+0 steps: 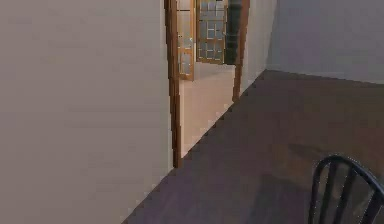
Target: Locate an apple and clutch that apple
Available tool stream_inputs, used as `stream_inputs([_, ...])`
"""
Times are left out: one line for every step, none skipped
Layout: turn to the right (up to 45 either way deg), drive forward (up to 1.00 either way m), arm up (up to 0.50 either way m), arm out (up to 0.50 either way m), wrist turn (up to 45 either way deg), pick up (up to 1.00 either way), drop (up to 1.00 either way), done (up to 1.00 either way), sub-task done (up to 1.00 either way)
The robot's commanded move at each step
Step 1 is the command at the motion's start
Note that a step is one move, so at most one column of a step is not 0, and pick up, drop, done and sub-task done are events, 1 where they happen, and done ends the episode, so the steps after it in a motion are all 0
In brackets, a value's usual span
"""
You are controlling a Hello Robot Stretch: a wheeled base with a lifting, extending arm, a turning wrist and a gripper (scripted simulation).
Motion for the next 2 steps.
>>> stream_inputs([-45.0, 0.00, 0.00, 0.00, 0.0, 0.00, 0.00, 0.00, 0.00])
stream_inputs([-45.0, 0.00, 0.00, 0.00, 0.0, 0.00, 0.00, 0.00, 0.00])
